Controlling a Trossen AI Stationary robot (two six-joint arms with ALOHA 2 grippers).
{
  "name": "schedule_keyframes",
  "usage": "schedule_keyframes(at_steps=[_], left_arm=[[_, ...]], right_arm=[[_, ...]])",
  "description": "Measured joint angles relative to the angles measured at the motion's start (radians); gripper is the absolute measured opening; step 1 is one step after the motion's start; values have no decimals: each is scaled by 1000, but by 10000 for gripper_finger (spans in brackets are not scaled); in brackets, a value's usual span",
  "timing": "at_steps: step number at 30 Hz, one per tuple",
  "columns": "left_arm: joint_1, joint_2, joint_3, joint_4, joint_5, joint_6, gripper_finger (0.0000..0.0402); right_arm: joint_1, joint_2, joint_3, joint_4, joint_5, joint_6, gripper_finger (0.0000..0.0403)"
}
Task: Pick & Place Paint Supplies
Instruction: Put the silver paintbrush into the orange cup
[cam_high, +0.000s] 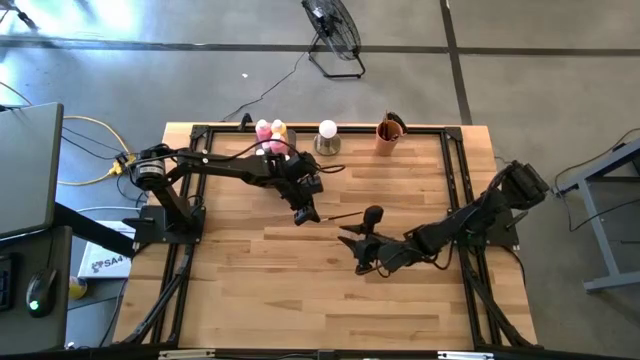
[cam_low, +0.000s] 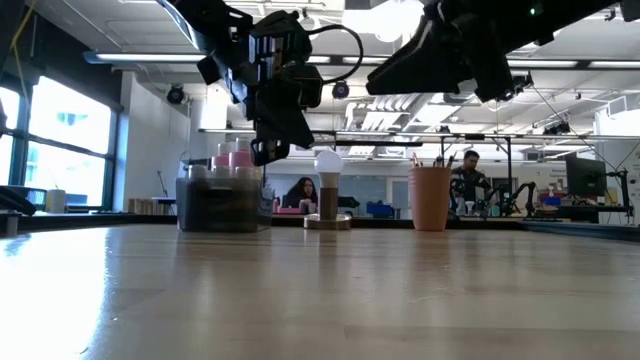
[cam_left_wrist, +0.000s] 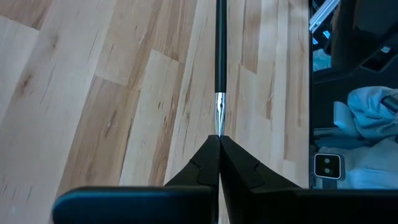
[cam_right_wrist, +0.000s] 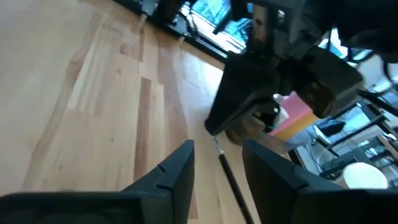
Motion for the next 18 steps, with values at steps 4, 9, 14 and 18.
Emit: schedule_keyframes(at_steps=[4, 9, 14, 18], left_arm=[[0, 0, 0, 0, 0, -7, 0], [0, 0, 0, 0, 0, -7, 0], [0, 0, 0, 0, -1, -7, 0], [0, 0, 0, 0, 0, -7, 0]], right_arm=[[-23, 0, 0, -1, -40, -13, 137], [-51, 16, 0, 9, -94, -14, 139], [-67, 102, 12, 19, -99, -21, 139], [-70, 159, 53, 23, -23, -50, 139]])
